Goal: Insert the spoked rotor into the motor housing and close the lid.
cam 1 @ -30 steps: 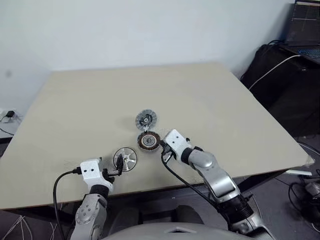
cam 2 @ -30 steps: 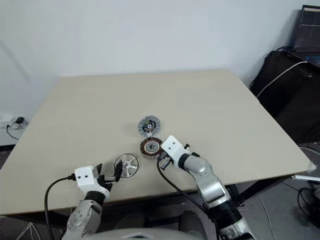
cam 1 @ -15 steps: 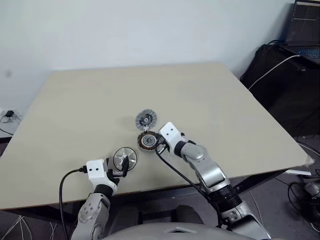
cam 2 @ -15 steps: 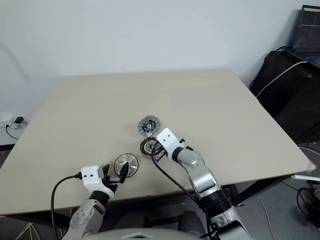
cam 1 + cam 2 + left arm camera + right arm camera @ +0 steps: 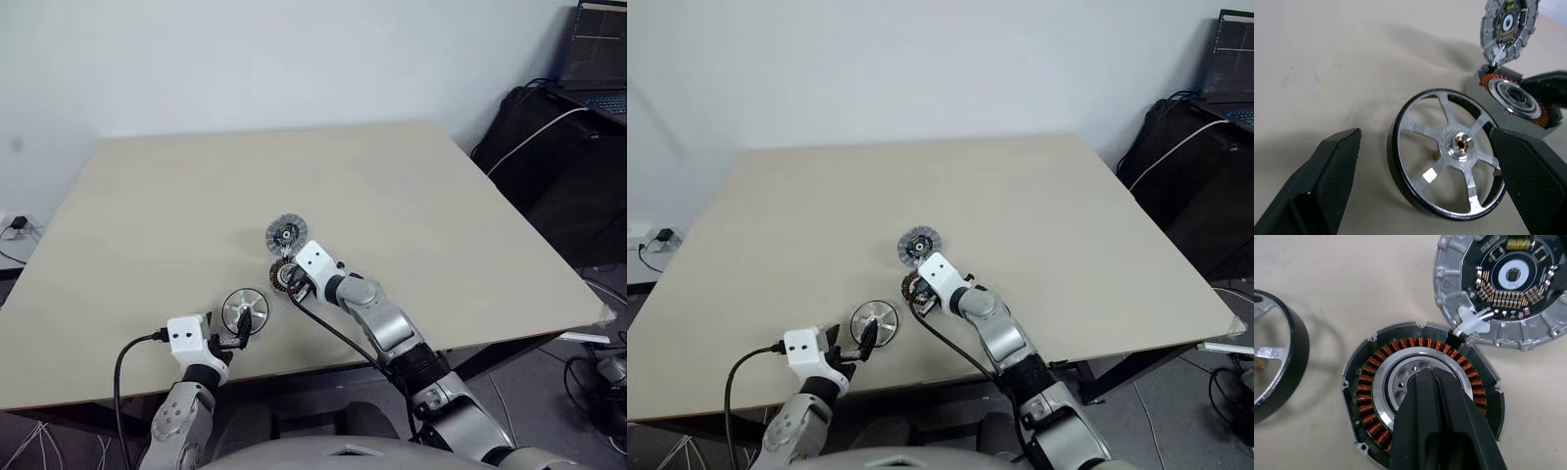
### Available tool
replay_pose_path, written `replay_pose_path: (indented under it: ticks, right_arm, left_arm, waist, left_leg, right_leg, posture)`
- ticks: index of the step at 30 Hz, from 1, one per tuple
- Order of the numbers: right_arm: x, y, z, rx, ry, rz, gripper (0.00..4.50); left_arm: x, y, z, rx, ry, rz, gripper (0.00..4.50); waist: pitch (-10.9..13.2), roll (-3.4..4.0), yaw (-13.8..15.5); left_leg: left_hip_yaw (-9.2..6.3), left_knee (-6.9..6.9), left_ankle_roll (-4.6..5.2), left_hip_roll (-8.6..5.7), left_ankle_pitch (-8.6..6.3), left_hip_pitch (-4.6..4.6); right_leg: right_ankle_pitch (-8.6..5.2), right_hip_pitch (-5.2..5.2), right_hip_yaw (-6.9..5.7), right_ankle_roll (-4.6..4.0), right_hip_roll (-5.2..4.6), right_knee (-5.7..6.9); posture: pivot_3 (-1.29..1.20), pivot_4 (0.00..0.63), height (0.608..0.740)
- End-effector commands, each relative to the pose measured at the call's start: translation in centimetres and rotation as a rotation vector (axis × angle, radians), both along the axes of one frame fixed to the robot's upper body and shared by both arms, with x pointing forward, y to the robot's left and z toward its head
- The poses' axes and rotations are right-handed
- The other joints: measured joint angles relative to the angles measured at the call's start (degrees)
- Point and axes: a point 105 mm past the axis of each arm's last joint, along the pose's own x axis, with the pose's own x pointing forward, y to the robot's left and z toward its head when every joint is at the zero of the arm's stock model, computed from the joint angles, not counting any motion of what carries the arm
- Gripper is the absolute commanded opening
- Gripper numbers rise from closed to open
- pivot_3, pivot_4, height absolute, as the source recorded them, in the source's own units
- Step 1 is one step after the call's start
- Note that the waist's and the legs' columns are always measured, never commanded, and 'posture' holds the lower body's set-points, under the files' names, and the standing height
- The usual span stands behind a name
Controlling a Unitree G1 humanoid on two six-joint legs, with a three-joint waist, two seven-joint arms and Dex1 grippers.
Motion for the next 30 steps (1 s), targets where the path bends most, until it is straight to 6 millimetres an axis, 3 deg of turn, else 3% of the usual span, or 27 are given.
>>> replay_pose_path:
  ticks: [1,13,22,30]
  right_arm:
    - [0.8,0.5,1.2,0.007,-0.051,0.008,0.02]
    - [1.4,0.1,0.6,-0.012,-0.041,-0.007,0.02]
    - [1.3,1.6,2.8,0.062,-0.086,0.034,0.02]
    - [1.1,2.2,1.4,0.027,-0.052,0.050,0.02]
  left_arm:
    - [0.5,-0.3,1.3,0.006,-0.061,-0.015,4.50]
    - [0.3,-0.4,0.9,0.007,-0.056,-0.030,4.50]
    - [0.3,-0.5,0.7,0.006,-0.050,-0.042,4.50]
    - [0.0,-0.4,0.6,0.009,-0.048,-0.035,4.50]
  waist:
    - [0.0,0.01,0.0]
    - [0.0,0.03,-0.4]
    - [0.0,0.04,-0.5]
    - [0.0,0.04,-0.5]
  left_leg:
    - [0.00,0.00,0.00,0.00,0.00,0.00]
    - [0.00,0.01,-0.01,0.00,0.01,0.02]
    - [0.00,-0.01,-0.01,0.00,0.01,0.01]
    - [0.00,0.00,-0.01,0.00,0.01,0.01]
  right_leg:
    - [0.00,0.00,0.00,0.00,0.00,0.00]
    - [0.00,0.01,0.00,0.00,0.00,0.05]
    - [0.00,-0.01,0.01,-0.01,0.02,0.04]
    - [0.00,-0.01,0.01,0.00,0.00,0.05]
  posture:
    - [0.00,0.000,0.740]
    - [0.00,0.000,0.740]
    - [0.00,0.000,0.740]
    - [0.00,0.000,0.740]
